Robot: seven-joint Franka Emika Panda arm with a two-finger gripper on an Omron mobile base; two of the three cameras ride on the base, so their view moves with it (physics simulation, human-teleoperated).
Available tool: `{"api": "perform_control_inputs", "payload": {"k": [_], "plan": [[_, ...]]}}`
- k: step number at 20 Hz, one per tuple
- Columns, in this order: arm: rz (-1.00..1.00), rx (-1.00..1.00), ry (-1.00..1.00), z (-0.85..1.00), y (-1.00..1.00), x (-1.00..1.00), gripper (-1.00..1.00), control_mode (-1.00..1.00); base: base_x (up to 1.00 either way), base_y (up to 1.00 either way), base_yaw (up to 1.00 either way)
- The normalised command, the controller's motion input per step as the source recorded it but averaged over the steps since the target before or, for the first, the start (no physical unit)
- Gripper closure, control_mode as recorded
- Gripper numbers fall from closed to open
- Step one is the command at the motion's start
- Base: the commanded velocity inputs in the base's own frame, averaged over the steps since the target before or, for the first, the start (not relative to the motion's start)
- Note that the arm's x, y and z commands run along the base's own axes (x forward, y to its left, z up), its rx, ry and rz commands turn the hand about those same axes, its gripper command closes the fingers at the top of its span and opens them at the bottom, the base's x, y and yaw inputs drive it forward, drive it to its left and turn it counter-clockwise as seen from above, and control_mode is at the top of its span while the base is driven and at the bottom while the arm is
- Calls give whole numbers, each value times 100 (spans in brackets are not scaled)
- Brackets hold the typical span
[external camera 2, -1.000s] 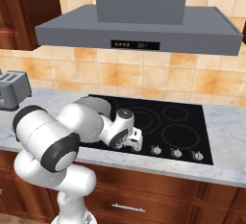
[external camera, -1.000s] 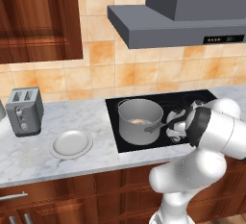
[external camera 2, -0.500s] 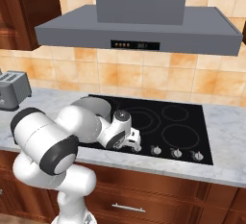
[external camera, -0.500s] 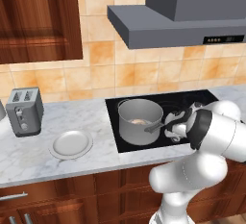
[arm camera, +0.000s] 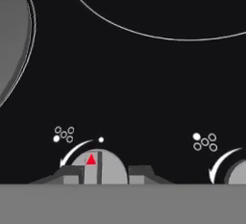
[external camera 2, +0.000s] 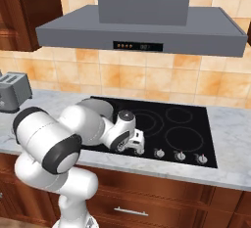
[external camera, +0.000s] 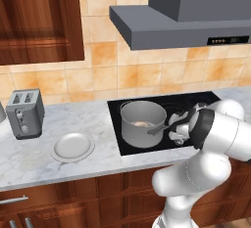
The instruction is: Retrieve the frozen meat and place it in the pot on a burner. Then turn the burner on.
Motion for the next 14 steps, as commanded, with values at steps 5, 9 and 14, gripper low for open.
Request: {"api": "perform_control_inputs", "payload": {"k": [5,9,14], "plan": [[18,0,0,-41,1,0,100,-100,0,0,0],[18,-1,0,-35,9,0,100,-100,0,0,0],[17,-2,0,-36,15,0,100,-100,0,0,0]]}}
